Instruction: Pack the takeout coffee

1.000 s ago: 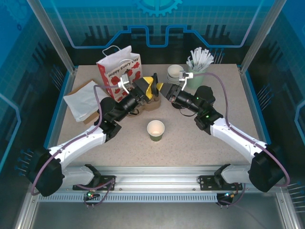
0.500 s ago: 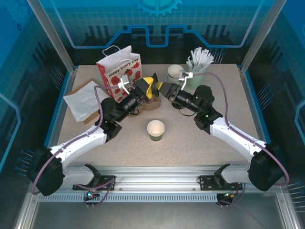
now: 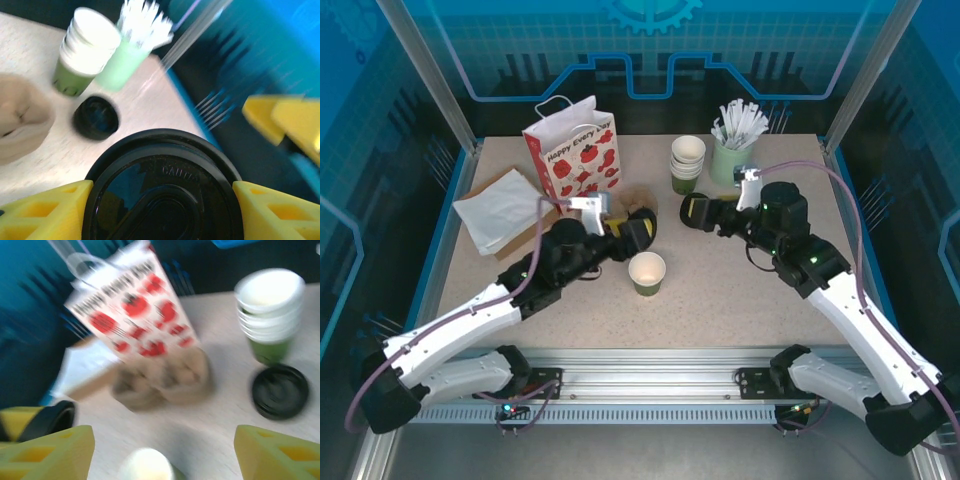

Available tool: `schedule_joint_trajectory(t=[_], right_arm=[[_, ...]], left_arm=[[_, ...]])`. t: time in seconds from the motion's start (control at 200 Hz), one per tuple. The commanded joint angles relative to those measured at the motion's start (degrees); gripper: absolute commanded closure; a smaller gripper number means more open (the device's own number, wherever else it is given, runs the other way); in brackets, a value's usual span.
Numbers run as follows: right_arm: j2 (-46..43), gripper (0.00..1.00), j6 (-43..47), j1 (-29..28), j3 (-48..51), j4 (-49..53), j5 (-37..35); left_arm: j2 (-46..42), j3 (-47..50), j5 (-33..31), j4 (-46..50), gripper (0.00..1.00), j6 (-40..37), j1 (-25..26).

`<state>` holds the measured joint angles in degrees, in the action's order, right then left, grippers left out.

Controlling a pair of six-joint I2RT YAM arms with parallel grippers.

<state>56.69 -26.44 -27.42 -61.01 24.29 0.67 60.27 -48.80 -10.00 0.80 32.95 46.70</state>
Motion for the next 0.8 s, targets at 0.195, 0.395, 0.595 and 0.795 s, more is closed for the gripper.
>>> schedule_joint_trajectory(t=[0.195, 0.395, 0.595, 0.795], right_arm=[[-0.6, 0.17, 11.6, 1.1, -0.1, 18.5, -7.0], [-1.0, 0.17, 11.8, 1.1, 0.7, 18.0, -7.6], [-0.7, 0.17, 11.5, 1.1, 0.9, 17.1, -6.2], [-1.3, 0.17, 11.4, 1.1, 1.3, 16.4, -6.0]], left_arm=[[12.9, -9.8, -6.1, 26.6, 0.38, -18.5, 4.3], [18.7, -12.5, -5.4, 28.6, 0.38, -19.8, 4.3], [21.8, -13.4, -4.2, 27.1, 0.37, -19.1, 4.3], [22.5, -12.6, -3.4, 23.3, 0.37, -18.3, 4.3]])
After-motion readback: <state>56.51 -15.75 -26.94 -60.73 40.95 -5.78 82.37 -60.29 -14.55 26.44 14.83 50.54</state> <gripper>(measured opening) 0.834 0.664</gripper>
